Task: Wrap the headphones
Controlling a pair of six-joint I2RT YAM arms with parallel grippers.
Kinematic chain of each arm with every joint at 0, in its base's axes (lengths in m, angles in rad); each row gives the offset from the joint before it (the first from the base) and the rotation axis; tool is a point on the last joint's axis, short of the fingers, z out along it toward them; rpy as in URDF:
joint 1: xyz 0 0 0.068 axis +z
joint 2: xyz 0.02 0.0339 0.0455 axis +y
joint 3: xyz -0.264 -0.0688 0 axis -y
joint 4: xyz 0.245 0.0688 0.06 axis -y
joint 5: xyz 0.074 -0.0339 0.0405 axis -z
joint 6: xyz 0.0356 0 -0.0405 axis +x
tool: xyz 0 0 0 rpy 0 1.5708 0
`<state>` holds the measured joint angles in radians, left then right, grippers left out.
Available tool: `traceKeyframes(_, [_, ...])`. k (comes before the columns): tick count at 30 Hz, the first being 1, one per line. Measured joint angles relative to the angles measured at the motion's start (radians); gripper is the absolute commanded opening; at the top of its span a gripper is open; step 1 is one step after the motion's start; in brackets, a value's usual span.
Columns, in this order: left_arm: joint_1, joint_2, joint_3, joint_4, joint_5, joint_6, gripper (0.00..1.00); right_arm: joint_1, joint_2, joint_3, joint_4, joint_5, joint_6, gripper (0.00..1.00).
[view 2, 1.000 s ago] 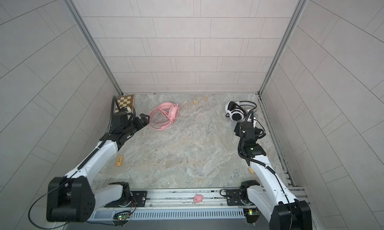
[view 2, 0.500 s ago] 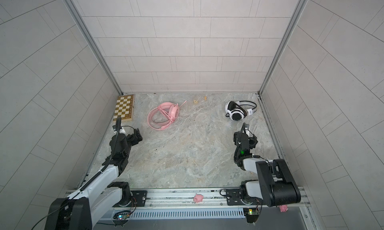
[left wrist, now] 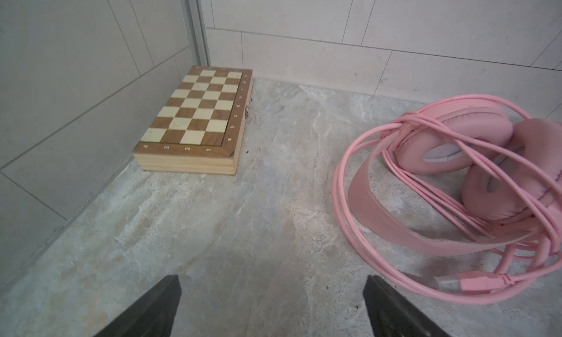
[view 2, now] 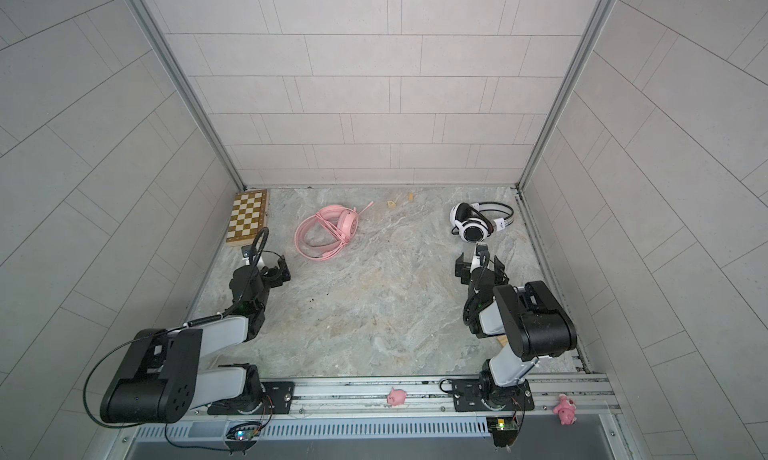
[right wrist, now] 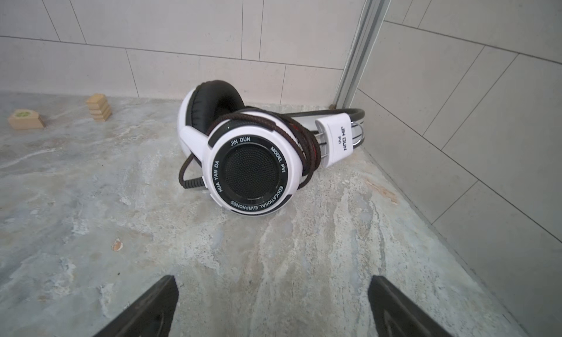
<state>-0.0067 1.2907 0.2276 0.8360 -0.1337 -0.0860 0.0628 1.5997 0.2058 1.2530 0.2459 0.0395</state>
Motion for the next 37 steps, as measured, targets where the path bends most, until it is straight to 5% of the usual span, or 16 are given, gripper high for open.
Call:
traceKeyframes(9, [0.026,0.090,0.056,0.049,0.082,0.056,1.00,0.010,0.000,0.018,-0.005,-0.007,-0.018,0.99])
traceKeyframes(13, [0.037,0.286,0.048,0.177,0.146,0.060,1.00,0.014,0.000,0.020,-0.010,-0.004,-0.021,0.99])
traceKeyframes(20, [0.039,0.281,0.059,0.199,0.274,0.097,1.00,0.035,-0.001,0.076,-0.096,0.029,-0.034,0.99])
traceKeyframes(37, [0.050,0.293,0.128,0.131,0.348,0.104,1.00,0.035,-0.002,0.116,-0.191,0.043,-0.040,0.99])
